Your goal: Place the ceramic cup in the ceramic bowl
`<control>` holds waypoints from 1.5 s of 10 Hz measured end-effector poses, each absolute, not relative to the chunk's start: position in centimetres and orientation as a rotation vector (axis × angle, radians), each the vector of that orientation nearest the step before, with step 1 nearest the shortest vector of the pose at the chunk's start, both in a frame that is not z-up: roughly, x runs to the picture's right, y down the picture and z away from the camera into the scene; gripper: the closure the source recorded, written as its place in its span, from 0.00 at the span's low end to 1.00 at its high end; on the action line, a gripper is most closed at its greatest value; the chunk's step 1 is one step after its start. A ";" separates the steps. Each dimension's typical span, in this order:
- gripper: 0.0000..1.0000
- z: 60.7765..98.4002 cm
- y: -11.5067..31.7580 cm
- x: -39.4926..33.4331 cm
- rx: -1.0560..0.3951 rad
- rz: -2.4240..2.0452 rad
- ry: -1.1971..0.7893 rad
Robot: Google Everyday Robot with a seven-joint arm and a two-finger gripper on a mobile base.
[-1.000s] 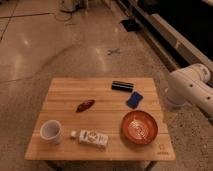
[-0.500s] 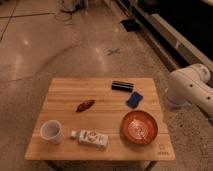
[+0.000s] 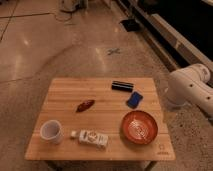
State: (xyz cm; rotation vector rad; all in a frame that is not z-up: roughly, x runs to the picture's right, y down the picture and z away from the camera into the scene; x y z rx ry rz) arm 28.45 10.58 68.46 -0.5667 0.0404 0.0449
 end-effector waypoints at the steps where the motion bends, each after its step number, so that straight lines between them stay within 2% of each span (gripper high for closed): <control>1: 0.35 68.5 10.6 28.4 -0.567 0.045 0.040; 8: 0.35 68.5 10.5 27.8 -0.561 0.031 0.029; 12: 0.35 67.8 8.5 13.4 -0.479 -0.219 -0.136; 15: 0.35 66.5 10.0 4.3 -0.462 -0.412 -0.211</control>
